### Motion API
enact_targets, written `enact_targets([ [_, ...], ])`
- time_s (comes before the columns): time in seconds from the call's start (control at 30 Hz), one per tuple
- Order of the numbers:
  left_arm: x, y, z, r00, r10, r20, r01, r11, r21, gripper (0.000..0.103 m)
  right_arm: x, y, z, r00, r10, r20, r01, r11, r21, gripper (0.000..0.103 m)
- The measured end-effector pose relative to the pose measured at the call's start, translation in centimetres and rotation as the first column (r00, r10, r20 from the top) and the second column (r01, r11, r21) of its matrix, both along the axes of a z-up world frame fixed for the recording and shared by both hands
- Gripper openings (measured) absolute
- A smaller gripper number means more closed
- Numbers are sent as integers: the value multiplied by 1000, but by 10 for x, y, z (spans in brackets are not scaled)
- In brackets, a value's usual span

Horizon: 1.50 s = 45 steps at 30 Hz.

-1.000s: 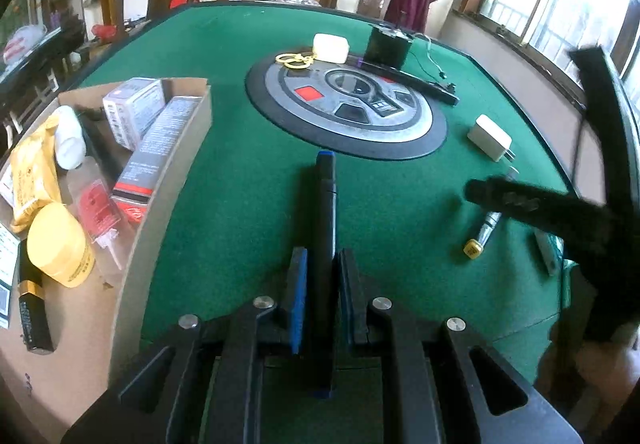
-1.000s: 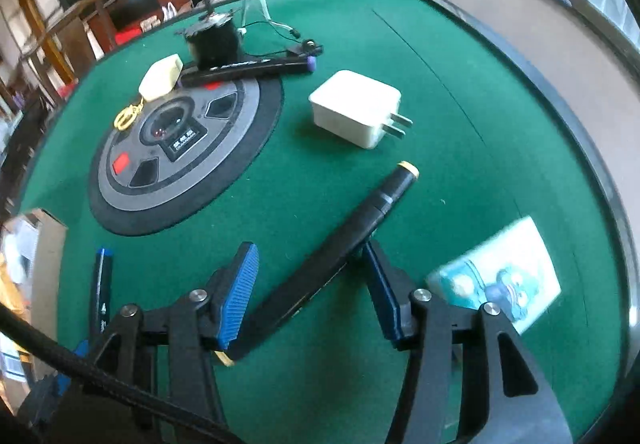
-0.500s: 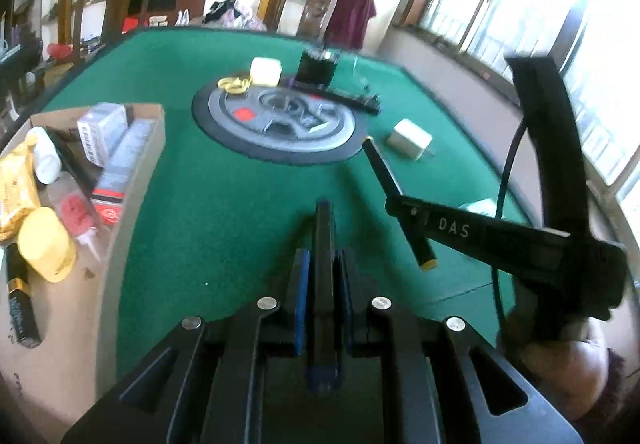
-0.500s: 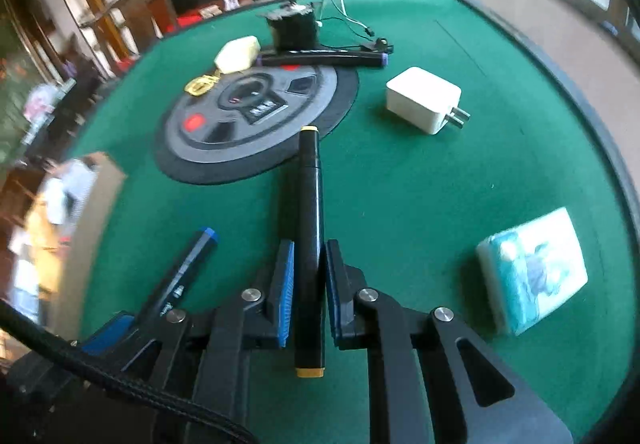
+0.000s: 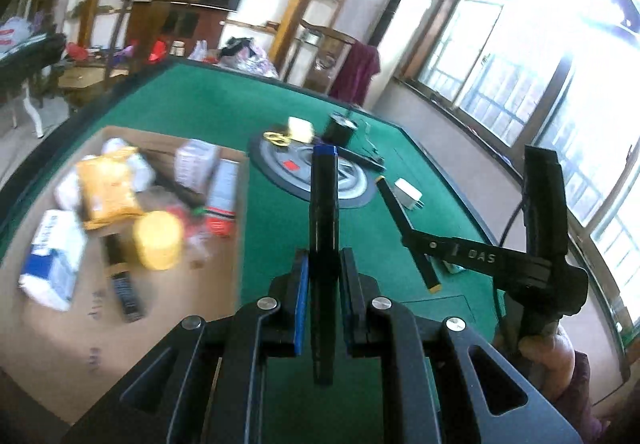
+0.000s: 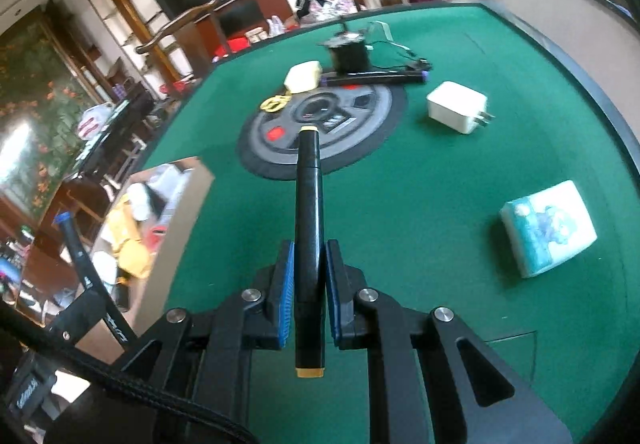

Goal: Organize objects
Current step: 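Carry both markers over the cardboard tray with both tools, then lower both markers into the tray and open both tools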

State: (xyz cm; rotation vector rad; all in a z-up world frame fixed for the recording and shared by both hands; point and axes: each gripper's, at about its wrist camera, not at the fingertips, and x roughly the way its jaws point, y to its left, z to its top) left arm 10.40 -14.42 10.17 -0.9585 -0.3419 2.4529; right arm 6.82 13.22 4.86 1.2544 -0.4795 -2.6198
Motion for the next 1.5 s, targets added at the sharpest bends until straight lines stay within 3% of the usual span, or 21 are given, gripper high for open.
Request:
enact_targets([
  [0.37,14,-102,8,994,102,37,-105,991,87,11,10,-92,22,971,238,-34,-240,968,-68,12],
  [0.53,11,-128,5,994,69,82,-77,992,102,11,7,-140,2,939,343,25,-337,932,-132,12],
  [0.7,10,-143,7,995,25,98,-34,995,93,11,3,-176,-30,915,389,105,-377,919,-117,12],
  [0.8,1,-147,1,985,-24,168,14,998,58,11,0,-188,-42,906,401,134,-389,915,-107,13],
  [0.93,-21,-143,-15,971,-22,236,39,997,-70,12,-4,-196,-50,903,401,154,-393,916,-81,13],
  [1.03,-38,-144,-23,965,-28,259,44,997,-56,13,-6,-198,-49,905,396,154,-390,918,-72,13],
  [1.23,-64,-126,-42,965,17,261,30,984,-176,12,-7,-208,-50,898,402,176,-402,915,-38,13],
  [1.33,-70,-124,-56,958,37,284,16,983,-182,12,-11,-213,-51,897,400,189,-406,914,-3,13],
  [1.5,-58,-118,-53,971,103,215,-44,964,-263,12,-13,-222,-51,900,380,213,-408,907,108,13],
])
